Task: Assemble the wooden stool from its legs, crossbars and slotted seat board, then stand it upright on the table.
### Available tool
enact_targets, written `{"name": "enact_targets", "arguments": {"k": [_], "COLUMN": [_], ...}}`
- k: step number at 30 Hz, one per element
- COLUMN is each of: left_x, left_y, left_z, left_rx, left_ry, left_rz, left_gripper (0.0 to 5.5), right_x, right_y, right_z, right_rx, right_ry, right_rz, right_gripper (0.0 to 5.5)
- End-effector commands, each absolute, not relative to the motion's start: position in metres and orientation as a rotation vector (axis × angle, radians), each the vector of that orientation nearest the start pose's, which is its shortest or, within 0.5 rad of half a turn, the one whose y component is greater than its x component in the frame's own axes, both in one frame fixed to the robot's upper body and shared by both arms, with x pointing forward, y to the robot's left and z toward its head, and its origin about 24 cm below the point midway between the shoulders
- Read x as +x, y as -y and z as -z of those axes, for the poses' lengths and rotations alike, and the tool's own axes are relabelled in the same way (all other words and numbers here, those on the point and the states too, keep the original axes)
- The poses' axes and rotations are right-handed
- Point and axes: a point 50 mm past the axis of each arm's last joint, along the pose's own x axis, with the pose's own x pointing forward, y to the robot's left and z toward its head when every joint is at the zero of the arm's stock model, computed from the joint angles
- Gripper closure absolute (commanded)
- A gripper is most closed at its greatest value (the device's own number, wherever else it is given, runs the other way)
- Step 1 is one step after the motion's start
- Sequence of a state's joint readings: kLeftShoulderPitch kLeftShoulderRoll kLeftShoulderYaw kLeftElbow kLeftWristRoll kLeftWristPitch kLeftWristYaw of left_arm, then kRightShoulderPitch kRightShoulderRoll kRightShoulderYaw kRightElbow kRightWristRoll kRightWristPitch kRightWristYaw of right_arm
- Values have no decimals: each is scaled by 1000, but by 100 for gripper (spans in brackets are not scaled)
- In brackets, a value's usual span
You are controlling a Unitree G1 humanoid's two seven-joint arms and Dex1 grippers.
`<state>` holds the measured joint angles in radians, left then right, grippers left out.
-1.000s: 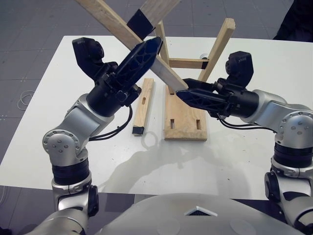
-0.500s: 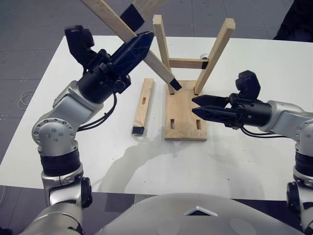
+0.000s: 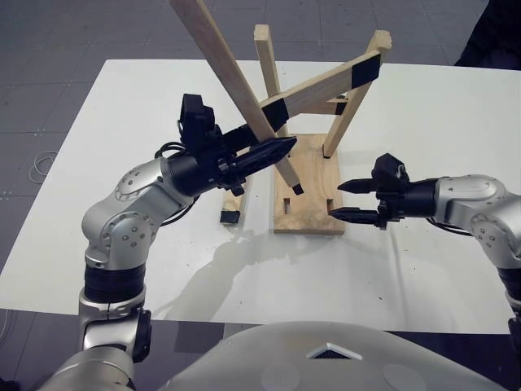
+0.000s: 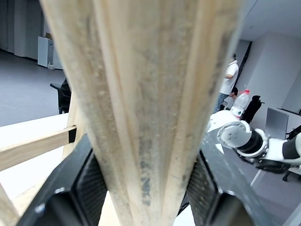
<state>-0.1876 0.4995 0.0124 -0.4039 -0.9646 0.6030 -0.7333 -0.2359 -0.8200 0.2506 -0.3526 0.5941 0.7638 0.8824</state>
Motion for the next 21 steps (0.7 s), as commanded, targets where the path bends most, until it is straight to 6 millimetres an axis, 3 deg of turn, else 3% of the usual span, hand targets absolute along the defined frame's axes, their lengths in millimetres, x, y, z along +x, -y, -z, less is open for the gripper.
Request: {"name": "enact_targets", "arguments": {"k": [1, 8, 12, 21], "left_x": [234, 231, 231, 229], "left_y": [-138, -138, -138, -137], "left_z": [-147, -141, -140, -139], "left_rx": [-299, -288, -294, -311], "left_ry": [19, 15, 19, 22], "left_rz": [1193, 1185, 1177, 1169], "left_gripper": [344, 344, 344, 344], "right_x": [233, 230, 239, 233], "right_y": [164, 159, 156, 159], "right_z": [-104, -99, -94, -83], "right_rx": [-283, -363, -439, -570], "right_ry": [-550, -519, -469, -493], "right_rz": [-1212, -1246, -1155, -1120], "right_gripper": [198, 198, 198, 198]}}
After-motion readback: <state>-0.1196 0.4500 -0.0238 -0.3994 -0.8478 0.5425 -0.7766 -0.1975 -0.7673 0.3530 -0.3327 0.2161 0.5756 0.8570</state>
